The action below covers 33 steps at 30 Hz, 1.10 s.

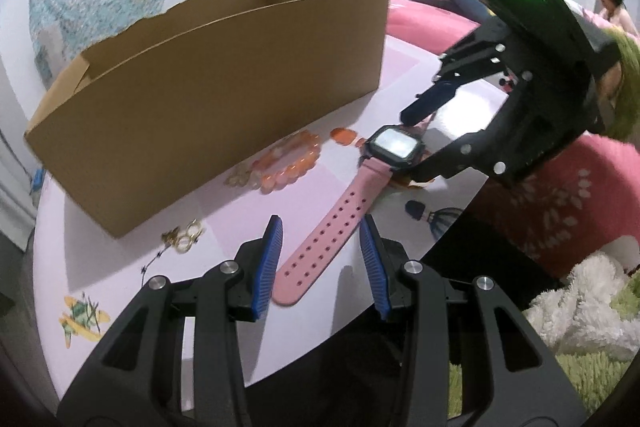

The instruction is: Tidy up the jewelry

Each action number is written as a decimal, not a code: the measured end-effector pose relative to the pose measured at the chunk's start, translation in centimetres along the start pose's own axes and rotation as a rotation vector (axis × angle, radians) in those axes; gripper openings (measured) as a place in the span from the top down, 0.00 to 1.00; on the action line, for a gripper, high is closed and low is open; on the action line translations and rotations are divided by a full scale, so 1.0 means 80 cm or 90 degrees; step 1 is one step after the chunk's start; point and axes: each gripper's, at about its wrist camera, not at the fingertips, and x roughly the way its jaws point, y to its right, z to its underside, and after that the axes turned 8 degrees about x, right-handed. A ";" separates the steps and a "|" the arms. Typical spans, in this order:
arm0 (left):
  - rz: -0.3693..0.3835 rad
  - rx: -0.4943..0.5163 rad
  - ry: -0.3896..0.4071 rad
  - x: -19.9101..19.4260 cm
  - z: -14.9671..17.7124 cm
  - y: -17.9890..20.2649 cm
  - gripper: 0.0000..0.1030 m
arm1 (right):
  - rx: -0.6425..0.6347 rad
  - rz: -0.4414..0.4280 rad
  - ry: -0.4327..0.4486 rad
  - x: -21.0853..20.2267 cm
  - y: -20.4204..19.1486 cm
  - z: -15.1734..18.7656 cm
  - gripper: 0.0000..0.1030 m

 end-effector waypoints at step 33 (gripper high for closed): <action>0.150 -0.152 -0.038 0.030 -0.024 -0.028 0.97 | 0.146 -0.156 0.015 -0.016 0.050 0.014 0.42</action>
